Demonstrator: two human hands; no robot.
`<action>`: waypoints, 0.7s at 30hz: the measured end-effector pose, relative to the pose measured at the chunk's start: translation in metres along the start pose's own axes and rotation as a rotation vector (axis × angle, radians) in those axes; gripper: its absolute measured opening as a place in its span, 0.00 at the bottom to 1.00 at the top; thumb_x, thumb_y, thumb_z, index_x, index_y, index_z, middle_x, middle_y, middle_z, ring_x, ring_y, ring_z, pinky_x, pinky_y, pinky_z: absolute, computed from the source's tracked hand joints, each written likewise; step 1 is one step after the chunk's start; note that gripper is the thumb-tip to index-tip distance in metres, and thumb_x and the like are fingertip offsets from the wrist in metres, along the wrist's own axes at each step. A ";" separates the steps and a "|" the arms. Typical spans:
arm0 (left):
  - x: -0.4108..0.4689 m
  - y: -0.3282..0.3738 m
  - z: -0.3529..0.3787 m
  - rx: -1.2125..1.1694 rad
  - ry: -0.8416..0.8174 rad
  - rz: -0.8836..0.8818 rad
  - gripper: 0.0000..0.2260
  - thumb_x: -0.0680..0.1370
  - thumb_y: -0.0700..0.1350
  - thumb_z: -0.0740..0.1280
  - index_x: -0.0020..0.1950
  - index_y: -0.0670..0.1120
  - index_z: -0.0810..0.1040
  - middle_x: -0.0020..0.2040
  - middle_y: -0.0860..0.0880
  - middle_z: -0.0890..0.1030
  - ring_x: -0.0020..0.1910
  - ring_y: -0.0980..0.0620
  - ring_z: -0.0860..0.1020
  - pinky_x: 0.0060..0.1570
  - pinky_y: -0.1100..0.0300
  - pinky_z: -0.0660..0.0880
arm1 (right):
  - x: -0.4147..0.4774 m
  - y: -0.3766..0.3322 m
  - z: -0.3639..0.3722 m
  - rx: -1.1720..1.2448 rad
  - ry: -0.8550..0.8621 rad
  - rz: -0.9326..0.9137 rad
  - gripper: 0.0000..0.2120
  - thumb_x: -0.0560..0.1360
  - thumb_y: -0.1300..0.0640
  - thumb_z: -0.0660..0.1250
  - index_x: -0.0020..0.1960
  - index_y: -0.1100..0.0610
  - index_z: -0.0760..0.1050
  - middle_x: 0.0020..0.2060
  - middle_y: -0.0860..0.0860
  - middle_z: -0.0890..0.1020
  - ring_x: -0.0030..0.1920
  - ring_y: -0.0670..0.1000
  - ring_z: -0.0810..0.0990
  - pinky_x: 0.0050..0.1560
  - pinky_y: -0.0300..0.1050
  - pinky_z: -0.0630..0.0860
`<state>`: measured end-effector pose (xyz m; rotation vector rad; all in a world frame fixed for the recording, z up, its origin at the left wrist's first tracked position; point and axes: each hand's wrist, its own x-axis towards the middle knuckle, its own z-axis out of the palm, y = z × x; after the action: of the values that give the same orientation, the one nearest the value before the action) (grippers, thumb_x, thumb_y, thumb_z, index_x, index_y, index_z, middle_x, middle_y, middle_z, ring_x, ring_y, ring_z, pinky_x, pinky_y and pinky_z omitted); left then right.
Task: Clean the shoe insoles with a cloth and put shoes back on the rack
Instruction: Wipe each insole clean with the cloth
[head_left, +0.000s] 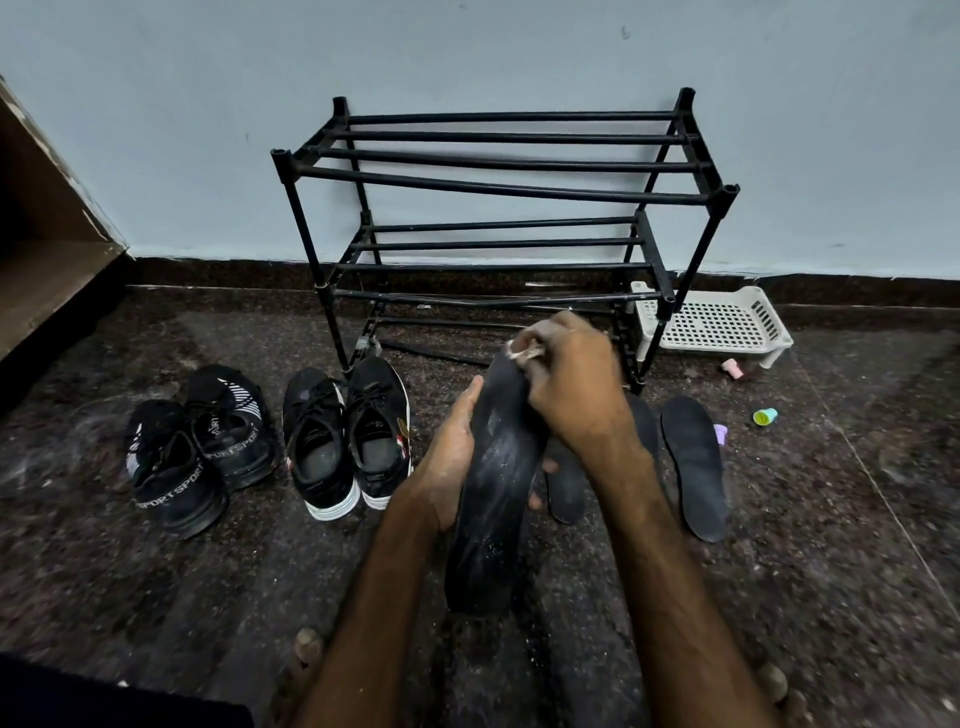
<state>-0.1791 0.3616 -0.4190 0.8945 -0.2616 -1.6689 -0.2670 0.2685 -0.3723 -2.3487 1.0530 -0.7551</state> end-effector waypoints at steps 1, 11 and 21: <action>0.000 0.001 0.000 -0.014 0.010 0.018 0.30 0.80 0.65 0.50 0.60 0.42 0.78 0.43 0.39 0.84 0.35 0.43 0.83 0.29 0.51 0.80 | -0.001 -0.005 0.002 0.037 -0.107 -0.055 0.07 0.74 0.64 0.71 0.49 0.54 0.81 0.48 0.47 0.77 0.50 0.46 0.76 0.56 0.37 0.72; 0.004 -0.004 -0.006 0.094 -0.046 -0.012 0.37 0.80 0.66 0.47 0.52 0.37 0.84 0.48 0.37 0.82 0.35 0.42 0.81 0.28 0.54 0.78 | 0.002 0.027 -0.001 0.027 0.185 0.106 0.08 0.74 0.65 0.71 0.47 0.52 0.81 0.47 0.46 0.75 0.45 0.44 0.76 0.51 0.37 0.75; 0.009 -0.006 -0.019 0.042 -0.047 0.070 0.38 0.79 0.67 0.47 0.56 0.38 0.83 0.54 0.36 0.81 0.37 0.41 0.81 0.30 0.54 0.77 | -0.002 0.056 -0.002 0.540 0.020 0.296 0.11 0.63 0.49 0.78 0.44 0.47 0.80 0.41 0.49 0.84 0.40 0.56 0.80 0.46 0.61 0.81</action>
<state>-0.1712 0.3607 -0.4392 0.8690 -0.3574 -1.6263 -0.2993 0.2360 -0.4051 -1.6923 1.0195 -0.8247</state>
